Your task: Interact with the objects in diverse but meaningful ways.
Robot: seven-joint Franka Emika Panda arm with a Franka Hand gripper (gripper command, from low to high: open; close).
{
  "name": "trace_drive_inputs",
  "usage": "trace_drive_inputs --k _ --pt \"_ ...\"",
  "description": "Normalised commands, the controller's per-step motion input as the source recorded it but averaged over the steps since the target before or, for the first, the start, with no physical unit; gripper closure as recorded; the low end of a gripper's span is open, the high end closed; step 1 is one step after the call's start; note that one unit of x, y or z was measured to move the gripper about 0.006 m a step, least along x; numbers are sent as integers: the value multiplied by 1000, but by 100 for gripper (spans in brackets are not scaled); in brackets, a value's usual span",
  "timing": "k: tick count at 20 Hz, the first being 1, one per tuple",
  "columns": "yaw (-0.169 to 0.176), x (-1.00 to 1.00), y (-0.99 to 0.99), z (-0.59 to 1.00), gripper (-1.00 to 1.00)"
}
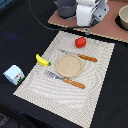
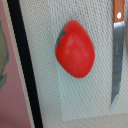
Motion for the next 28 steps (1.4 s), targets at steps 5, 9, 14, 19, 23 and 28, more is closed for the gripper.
trace_drive_inputs --k 5,9,14,19,23,28 --pt "167 -99 -175 -190 -100" --pt "159 -126 -140 -231 -100" --pt "108 -223 -20 -297 -100" --pt "65 -137 -7 -285 -100" --pt "61 -135 0 -304 -100" --pt "53 -107 -2 -307 -100"
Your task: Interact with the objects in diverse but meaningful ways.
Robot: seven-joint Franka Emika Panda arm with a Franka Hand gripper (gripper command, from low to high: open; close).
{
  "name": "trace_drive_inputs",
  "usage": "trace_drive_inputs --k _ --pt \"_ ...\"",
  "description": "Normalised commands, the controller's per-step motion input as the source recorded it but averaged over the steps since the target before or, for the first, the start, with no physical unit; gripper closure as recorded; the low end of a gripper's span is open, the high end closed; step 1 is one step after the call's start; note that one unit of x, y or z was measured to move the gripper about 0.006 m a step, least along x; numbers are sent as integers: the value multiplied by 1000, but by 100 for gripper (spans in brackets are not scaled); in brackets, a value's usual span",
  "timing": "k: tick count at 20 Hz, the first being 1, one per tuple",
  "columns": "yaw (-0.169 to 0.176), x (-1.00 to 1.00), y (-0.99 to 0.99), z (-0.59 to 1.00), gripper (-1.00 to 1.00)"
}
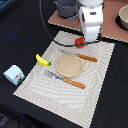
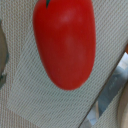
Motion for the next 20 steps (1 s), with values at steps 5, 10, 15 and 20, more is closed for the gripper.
trace_drive_inputs --k 5,10,15,20 --pt "41 -63 -4 -193 -100" --pt "20 0 -50 -10 100" --pt "19 6 -30 -7 100" --pt "11 5 -7 -45 100"
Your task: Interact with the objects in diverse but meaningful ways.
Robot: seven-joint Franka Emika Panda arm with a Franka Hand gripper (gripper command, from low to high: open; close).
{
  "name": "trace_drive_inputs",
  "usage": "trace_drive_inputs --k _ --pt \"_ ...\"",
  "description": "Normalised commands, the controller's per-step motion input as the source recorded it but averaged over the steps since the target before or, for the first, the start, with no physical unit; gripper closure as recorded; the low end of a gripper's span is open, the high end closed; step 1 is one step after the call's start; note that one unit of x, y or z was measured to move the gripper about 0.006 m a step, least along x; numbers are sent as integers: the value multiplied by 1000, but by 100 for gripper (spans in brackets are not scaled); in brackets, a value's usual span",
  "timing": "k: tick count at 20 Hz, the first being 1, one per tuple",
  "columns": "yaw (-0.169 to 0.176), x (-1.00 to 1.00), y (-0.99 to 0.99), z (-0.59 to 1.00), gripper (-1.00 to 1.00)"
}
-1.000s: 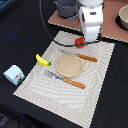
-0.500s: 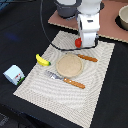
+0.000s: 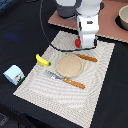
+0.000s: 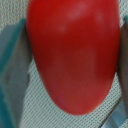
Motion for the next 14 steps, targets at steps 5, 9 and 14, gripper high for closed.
trace_drive_inputs --k 5,9,14 --pt "0 18 -3 28 100" --pt "-41 -209 0 1000 100" --pt "-76 -562 151 1000 100"
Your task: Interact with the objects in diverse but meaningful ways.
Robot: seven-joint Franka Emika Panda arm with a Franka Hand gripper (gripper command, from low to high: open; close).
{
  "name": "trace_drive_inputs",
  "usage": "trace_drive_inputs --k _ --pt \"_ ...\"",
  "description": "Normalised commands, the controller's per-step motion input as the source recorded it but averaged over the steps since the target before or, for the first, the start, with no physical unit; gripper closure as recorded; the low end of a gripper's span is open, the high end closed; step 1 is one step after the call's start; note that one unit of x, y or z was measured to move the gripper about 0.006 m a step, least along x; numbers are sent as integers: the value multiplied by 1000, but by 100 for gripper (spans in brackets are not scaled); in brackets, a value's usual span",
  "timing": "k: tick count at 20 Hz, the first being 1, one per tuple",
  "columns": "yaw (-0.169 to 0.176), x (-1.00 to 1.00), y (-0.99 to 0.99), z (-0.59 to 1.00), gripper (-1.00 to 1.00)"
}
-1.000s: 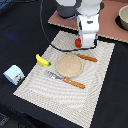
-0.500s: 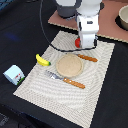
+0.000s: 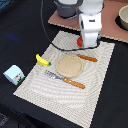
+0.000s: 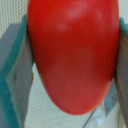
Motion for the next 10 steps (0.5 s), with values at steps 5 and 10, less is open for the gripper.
trace_drive_inputs --k 5,10 --pt "-38 -683 461 1000 100" --pt "-1 -675 484 458 100"
